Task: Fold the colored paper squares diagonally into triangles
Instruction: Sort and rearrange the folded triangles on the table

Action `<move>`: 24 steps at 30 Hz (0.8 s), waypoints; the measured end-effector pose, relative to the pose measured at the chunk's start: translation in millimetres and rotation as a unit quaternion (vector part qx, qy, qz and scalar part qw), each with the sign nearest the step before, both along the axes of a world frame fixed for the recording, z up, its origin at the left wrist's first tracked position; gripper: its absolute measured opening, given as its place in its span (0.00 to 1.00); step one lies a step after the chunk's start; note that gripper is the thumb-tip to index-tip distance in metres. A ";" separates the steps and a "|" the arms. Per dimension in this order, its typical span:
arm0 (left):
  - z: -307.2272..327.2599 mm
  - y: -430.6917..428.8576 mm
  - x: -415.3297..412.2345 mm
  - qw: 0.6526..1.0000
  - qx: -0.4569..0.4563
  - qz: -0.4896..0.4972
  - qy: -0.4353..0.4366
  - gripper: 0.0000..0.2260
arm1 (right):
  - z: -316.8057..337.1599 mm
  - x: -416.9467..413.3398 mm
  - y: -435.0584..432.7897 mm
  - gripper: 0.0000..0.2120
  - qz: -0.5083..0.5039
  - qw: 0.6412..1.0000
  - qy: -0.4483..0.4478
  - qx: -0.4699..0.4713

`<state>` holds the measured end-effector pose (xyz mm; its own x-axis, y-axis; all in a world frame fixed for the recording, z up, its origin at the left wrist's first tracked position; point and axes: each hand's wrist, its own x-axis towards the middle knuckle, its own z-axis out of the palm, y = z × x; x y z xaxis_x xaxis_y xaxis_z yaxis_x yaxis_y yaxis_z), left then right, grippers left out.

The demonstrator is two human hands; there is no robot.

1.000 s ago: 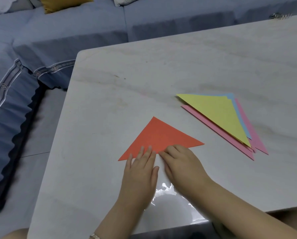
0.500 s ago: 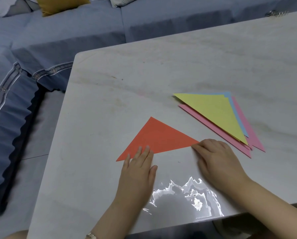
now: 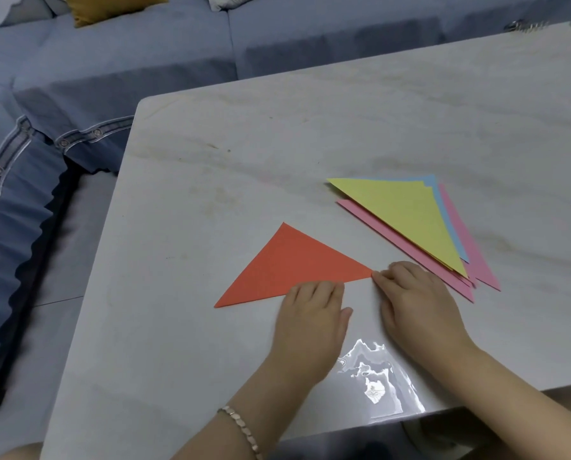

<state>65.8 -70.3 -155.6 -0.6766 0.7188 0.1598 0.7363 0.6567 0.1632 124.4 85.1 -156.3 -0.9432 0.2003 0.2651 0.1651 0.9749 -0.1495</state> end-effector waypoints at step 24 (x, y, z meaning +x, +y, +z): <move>27.8 -92.5 -55.9 0.937 0.103 0.238 -0.234 0.29 | 40.6 -62.4 -34.3 0.27 -0.066 0.927 -0.272 -0.250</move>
<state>9.9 -162.9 -127.8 -0.9437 0.3035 -0.1315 0.1837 0.8115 0.5547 62.0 50.7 -115.6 -0.8684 0.2924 -0.4005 0.4615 0.7722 -0.4367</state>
